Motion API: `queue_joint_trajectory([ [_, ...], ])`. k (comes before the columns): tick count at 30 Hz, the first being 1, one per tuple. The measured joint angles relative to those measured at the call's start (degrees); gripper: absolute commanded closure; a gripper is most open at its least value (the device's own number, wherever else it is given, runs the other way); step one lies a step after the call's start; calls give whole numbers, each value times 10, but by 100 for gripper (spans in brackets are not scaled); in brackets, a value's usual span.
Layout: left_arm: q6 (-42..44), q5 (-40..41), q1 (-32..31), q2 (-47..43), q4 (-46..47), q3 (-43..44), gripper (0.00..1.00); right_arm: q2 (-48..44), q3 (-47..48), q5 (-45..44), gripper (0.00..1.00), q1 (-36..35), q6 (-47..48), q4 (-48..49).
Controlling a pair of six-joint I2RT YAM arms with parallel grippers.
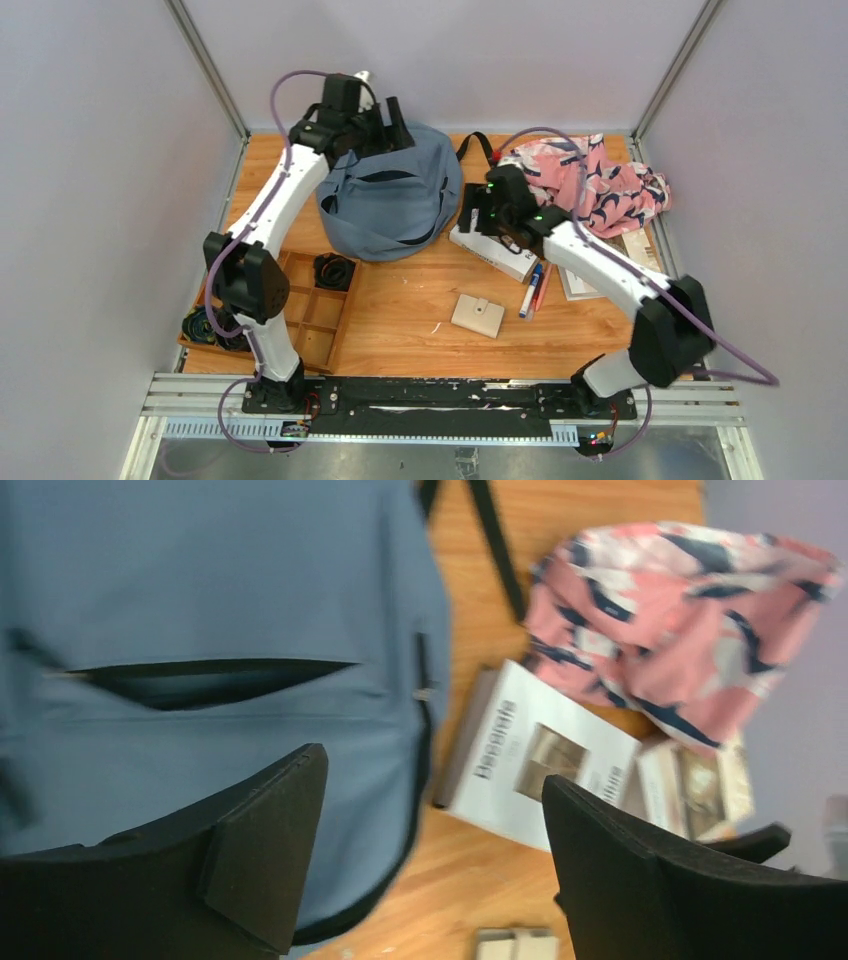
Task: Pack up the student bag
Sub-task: Adjust the student bag at the center of the board.
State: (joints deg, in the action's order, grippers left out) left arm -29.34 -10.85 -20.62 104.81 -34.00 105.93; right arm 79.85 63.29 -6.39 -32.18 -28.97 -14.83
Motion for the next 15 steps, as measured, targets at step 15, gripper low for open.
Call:
queue_joint_trajectory([
  [15, 56, 103, 183, 67, -132, -110, 15, 231, 137, 141, 11, -76, -20, -31],
])
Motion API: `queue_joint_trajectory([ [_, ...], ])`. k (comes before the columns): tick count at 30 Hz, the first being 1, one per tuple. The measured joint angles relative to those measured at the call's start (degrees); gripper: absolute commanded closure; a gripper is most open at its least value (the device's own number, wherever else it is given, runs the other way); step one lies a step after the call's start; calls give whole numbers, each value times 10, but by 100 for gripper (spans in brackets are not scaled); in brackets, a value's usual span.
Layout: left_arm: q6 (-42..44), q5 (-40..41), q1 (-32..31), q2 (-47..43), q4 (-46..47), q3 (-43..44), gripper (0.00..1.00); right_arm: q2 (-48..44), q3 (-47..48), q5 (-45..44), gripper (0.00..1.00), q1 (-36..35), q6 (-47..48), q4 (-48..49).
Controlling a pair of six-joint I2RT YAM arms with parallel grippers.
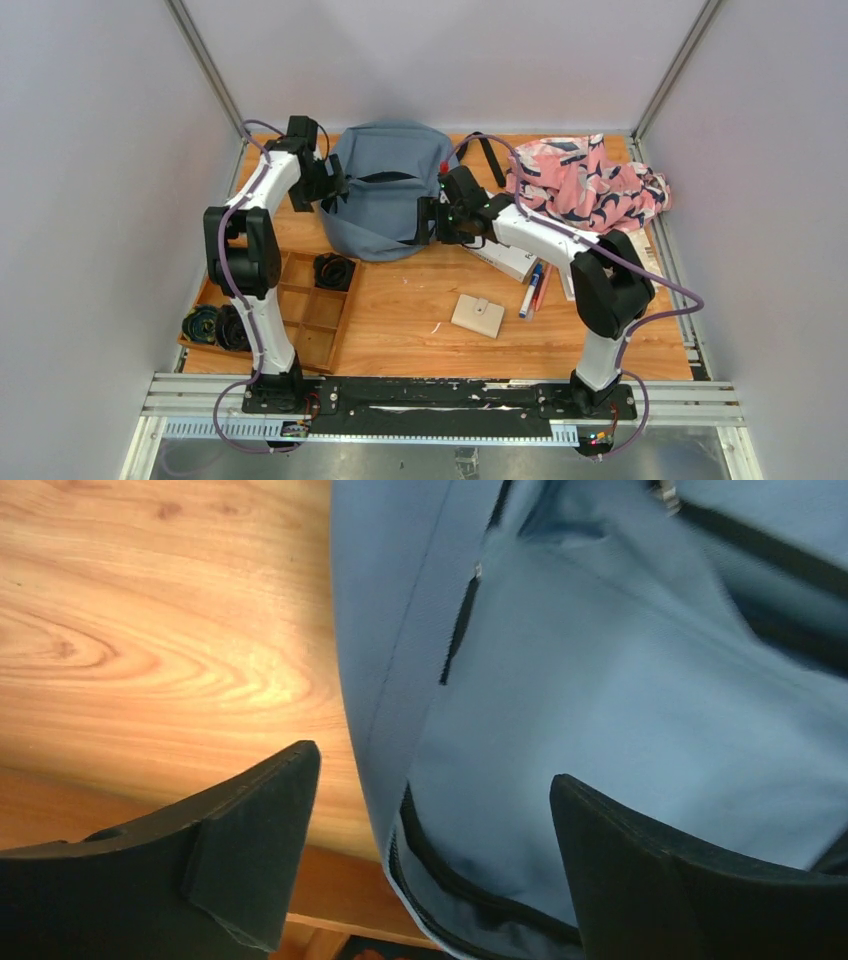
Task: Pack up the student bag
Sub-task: Adjust the student bag at the center of the board.
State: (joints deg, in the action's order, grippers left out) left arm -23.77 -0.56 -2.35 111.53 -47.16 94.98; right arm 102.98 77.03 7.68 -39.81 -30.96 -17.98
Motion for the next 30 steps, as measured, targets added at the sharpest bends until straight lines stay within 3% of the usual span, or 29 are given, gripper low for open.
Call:
queue_joint_trajectory([
  [1, 2, 3, 0, 5, -1, -8, 25, 0, -4, 9, 11, 8, -5, 9],
  [6, 20, 4, -1, 21, 0, -19, 93, 2, -17, 37, 15, 31, -40, 36],
  [7, 21, 1, -1, 21, 2, -20, 100, 6, -18, 48, 16, 33, -54, 47],
  [11, 19, -9, 0, 15, 14, -34, 100, 41, -18, 85, 21, 36, -106, 109],
  [14, 15, -23, 0, -1, 24, -50, 100, 87, -14, 110, 36, 37, -149, 140],
  [18, 0, -50, 0, -42, 48, -76, 100, 157, 29, 144, 98, 44, -198, 146],
  [26, -9, -108, -12, -167, 85, -142, 100, 177, 161, 151, 100, 63, -165, 88],
  [30, -25, -111, -66, -247, 99, -203, 78, 177, 240, 143, 100, 83, -112, 54],
])
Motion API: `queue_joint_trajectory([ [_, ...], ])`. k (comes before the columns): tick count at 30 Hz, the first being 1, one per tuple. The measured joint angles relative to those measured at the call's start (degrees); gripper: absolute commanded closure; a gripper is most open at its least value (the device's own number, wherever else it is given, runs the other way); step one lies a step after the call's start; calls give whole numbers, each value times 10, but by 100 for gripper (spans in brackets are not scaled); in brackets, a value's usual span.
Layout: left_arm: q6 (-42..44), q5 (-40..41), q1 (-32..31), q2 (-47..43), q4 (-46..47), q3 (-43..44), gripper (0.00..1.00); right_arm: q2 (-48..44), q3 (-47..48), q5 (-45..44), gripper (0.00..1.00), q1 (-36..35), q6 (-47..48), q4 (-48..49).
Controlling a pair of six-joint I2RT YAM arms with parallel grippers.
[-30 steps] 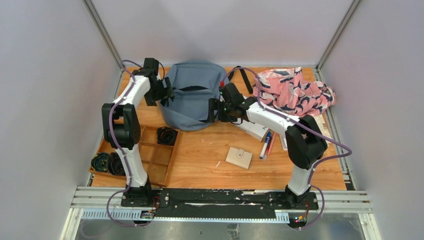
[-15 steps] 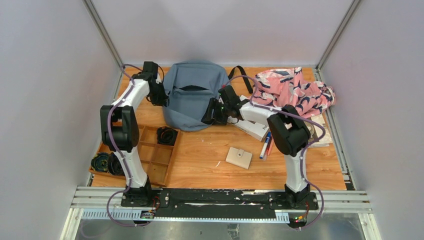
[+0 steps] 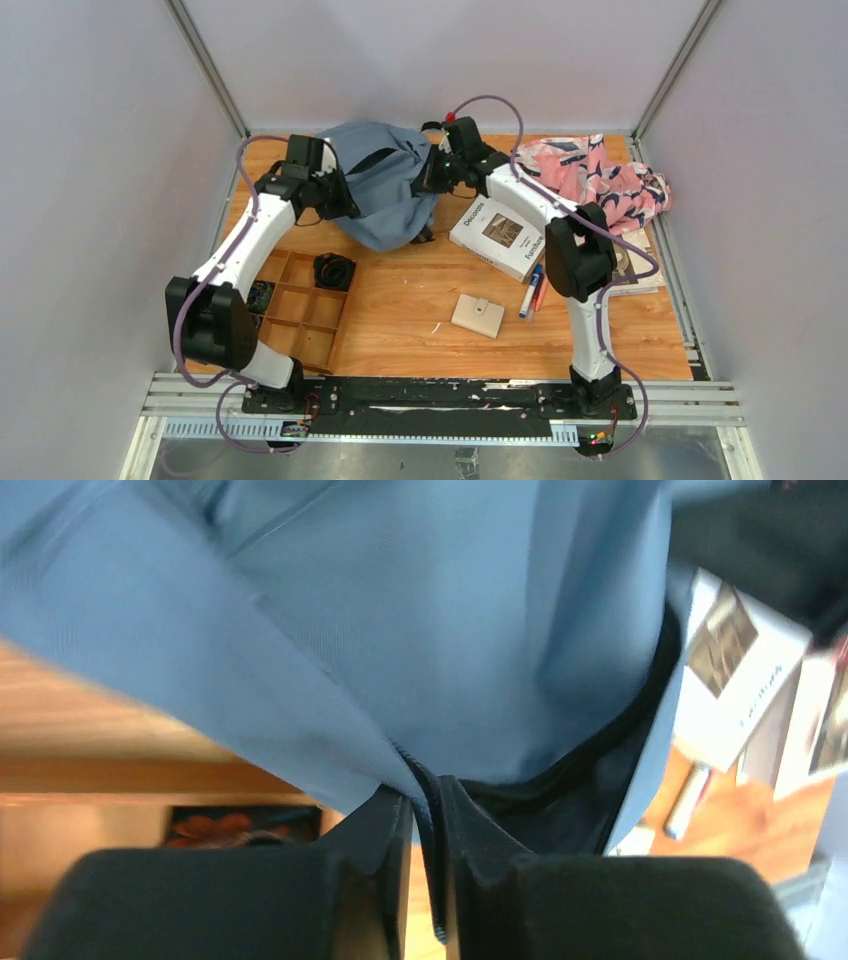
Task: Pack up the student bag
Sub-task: Adjust the student bag at the center of the board, then pick up the book from the center of the board.
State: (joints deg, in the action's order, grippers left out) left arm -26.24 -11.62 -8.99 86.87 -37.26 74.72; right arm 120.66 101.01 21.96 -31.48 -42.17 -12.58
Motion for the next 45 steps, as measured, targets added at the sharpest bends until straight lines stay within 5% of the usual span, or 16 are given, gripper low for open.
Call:
queue_joint_trajectory([
  [2, -12, -10, -31, -26, 3, -24, 59, 0, 27, -8, 100, 15, 23, -11],
  [4, -29, -19, -63, -40, 5, -43, 19, 2, 51, -14, 98, 30, 45, -24],
  [5, -31, -22, -75, -44, 5, -51, 8, 9, 72, -15, 87, 36, 57, -35],
  [8, -46, -27, -108, -55, 5, -61, 0, 63, 179, -10, 28, 48, 91, -88],
  [11, -46, -27, -121, -66, 7, -58, 0, 128, 290, -9, 17, 58, 120, -120],
  [14, -40, -7, -121, -67, -2, -32, 4, 127, 284, -22, 16, 67, 146, -152],
  [24, -17, 28, -121, -30, 17, 38, 8, -90, -9, -94, 23, 97, 179, -158],
  [32, 8, 30, -135, 70, 94, 47, 18, -188, -102, -112, 21, 104, 180, -150],
  [36, 18, 24, -153, 121, 107, 43, 33, -212, -135, -113, 19, 130, 180, -154],
  [38, 34, 22, -166, 129, 108, 33, 46, -236, -167, -116, 19, 149, 181, -158],
  [42, 66, 19, -185, 134, 108, 21, 87, -292, -235, -120, 19, 178, 181, -161],
  [45, 78, 18, -187, 134, 105, 6, 98, -323, -269, -124, 19, 185, 181, -163],
])
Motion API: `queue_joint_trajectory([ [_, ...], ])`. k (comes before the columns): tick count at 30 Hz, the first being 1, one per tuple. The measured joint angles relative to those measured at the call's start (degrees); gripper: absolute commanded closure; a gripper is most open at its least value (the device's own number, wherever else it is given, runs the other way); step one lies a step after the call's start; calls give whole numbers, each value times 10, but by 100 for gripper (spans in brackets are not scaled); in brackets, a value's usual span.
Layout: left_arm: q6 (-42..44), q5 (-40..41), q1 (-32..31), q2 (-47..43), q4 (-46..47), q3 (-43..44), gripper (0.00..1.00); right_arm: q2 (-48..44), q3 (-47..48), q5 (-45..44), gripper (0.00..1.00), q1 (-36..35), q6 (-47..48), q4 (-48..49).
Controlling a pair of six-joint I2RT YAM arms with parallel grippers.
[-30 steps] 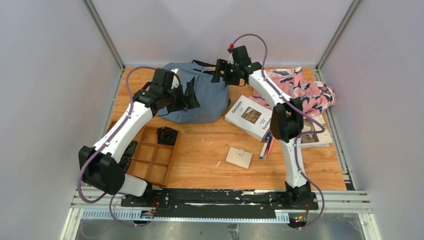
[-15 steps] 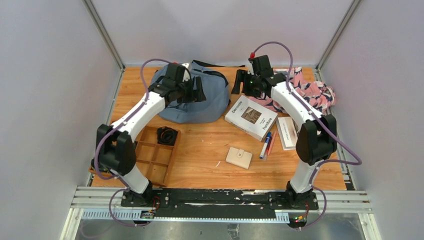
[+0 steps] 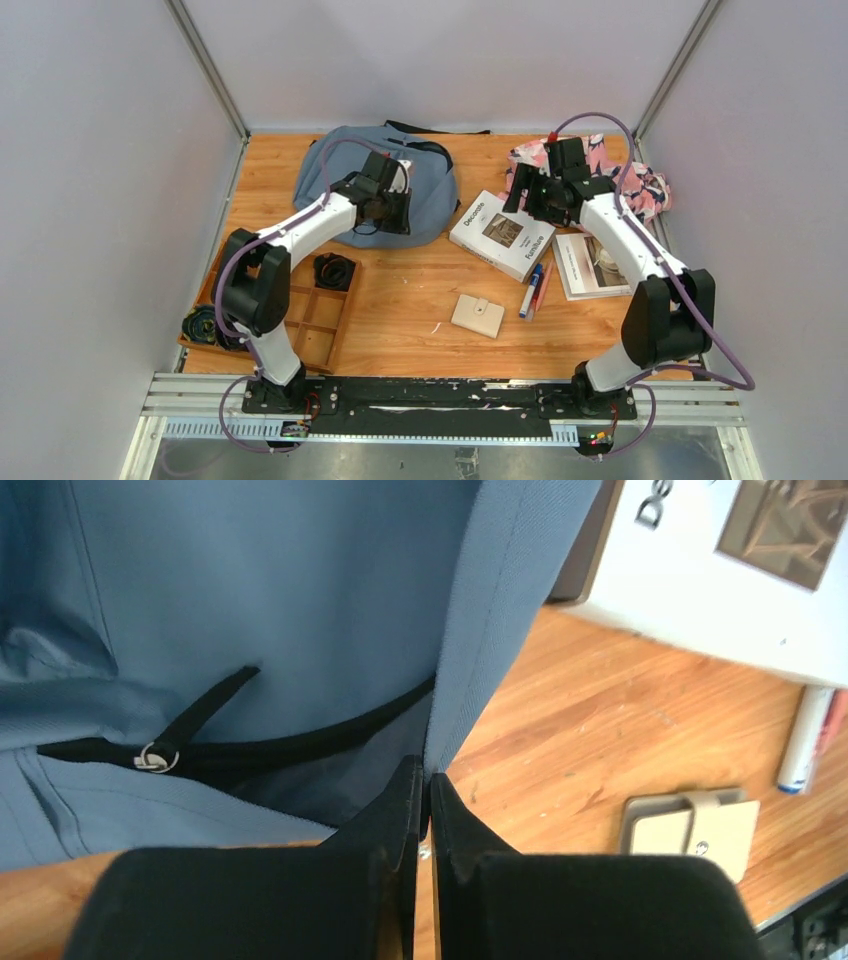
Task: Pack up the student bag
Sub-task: Pick up the book from the center of the board.
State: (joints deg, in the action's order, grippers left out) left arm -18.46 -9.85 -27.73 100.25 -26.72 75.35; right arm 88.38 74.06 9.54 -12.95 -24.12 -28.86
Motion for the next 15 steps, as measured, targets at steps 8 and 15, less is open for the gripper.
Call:
queue_joint_trajectory([
  [8, 8, 6, 2, -59, -7, -92, 98, -62, -71, -30, 10, 15, 7, -9],
  [15, -3, 13, 2, -173, -25, -103, 23, -85, -151, -61, 5, 66, 25, -3],
])
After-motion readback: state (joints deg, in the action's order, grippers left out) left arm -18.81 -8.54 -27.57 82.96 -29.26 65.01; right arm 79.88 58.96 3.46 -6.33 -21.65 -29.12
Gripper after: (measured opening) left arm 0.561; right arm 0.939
